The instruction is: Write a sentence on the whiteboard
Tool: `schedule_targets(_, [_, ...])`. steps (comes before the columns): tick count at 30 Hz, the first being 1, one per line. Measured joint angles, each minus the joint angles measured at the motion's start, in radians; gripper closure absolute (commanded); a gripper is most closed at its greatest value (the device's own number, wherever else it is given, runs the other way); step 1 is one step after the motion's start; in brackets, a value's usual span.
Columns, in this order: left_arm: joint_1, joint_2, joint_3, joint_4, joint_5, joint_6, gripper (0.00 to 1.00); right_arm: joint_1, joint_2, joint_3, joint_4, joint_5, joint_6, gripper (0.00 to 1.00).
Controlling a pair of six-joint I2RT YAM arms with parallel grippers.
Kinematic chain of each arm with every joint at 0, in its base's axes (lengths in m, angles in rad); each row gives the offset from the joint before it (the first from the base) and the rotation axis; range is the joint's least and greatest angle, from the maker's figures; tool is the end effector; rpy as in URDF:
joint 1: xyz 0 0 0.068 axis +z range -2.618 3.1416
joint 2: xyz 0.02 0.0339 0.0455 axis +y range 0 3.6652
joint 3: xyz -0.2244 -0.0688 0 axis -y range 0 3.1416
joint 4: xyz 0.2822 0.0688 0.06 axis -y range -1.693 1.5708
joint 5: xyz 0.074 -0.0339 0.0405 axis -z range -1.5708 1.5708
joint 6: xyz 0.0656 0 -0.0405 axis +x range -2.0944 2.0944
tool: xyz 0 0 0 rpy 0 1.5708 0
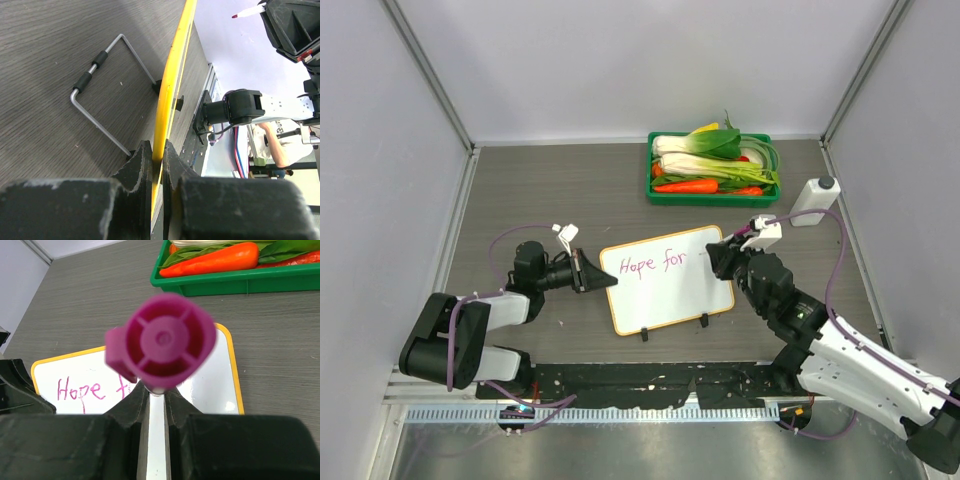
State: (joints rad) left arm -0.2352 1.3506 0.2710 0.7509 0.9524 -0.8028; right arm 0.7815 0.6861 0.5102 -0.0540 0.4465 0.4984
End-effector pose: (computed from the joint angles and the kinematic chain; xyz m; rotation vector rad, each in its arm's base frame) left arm 0.2433 -0.1133 0.0758 0.1451 2.0774 -1.5683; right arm 0.2076 0.1661 0.2350 0.0661 1.8063 0.5184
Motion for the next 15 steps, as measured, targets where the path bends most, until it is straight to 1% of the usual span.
schedule_targets(15, [0.000,0.010,0.005,0.000,0.002,0.000,1.00,0.000,0.056,0.000,0.022,-0.029,-0.010,0.98])
